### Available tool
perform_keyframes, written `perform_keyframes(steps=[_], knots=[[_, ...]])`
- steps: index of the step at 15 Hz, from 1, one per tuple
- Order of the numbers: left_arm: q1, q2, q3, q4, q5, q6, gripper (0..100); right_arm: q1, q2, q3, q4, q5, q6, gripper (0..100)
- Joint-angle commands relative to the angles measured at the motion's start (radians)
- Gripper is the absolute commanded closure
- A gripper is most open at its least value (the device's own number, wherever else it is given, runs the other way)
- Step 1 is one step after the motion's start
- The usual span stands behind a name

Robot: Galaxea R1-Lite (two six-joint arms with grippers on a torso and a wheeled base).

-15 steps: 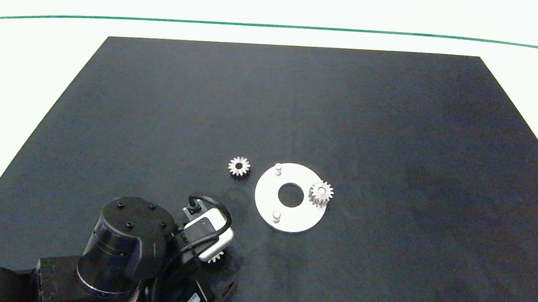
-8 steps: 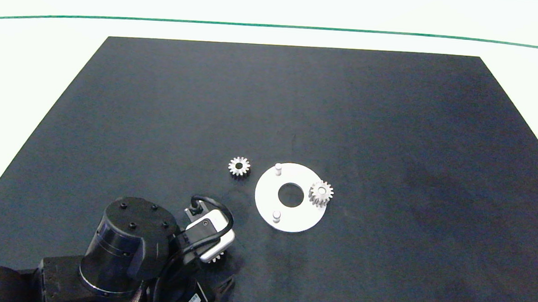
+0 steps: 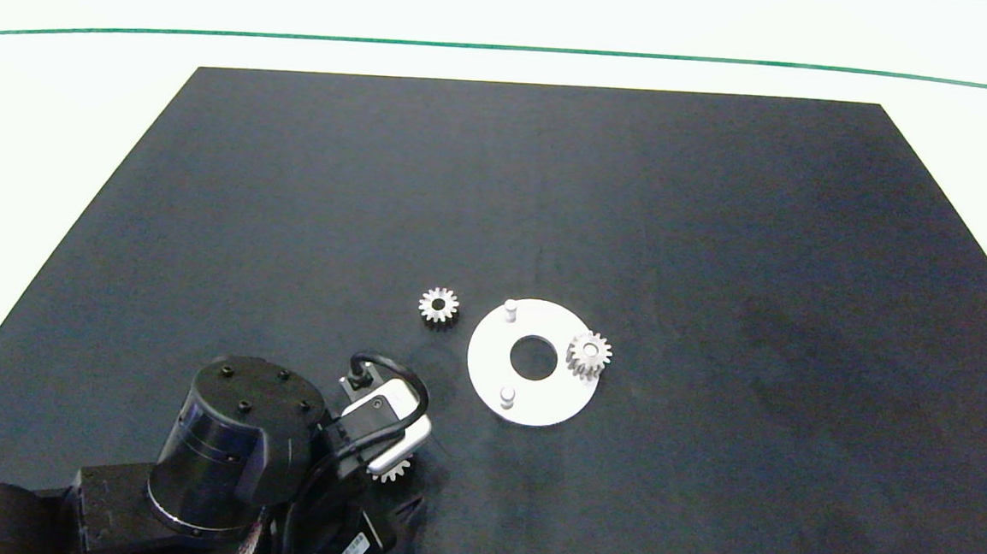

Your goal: Install three planetary gears onto the carrier pins

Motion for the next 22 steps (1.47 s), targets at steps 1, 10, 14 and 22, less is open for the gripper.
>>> perform_keyframes(steps=[1, 10, 14, 22], knots=[[0.002, 0.003, 0.0, -0.003, 0.002, 0.002, 40, 0.001, 0.001, 0.001, 0.003, -0.002, -0.001, 0], [0.002, 0.023, 0.001, -0.005, 0.003, 0.002, 58, 0.002, 0.0, -0.001, 0.003, 0.002, -0.001, 0], [0.002, 0.028, 0.001, -0.005, 0.003, 0.002, 65, 0.002, 0.001, -0.001, 0.003, 0.004, -0.001, 0], [0.0, 0.026, 0.001, -0.003, 0.003, 0.005, 82, 0.002, 0.0, -0.006, 0.005, 0.005, -0.001, 0]])
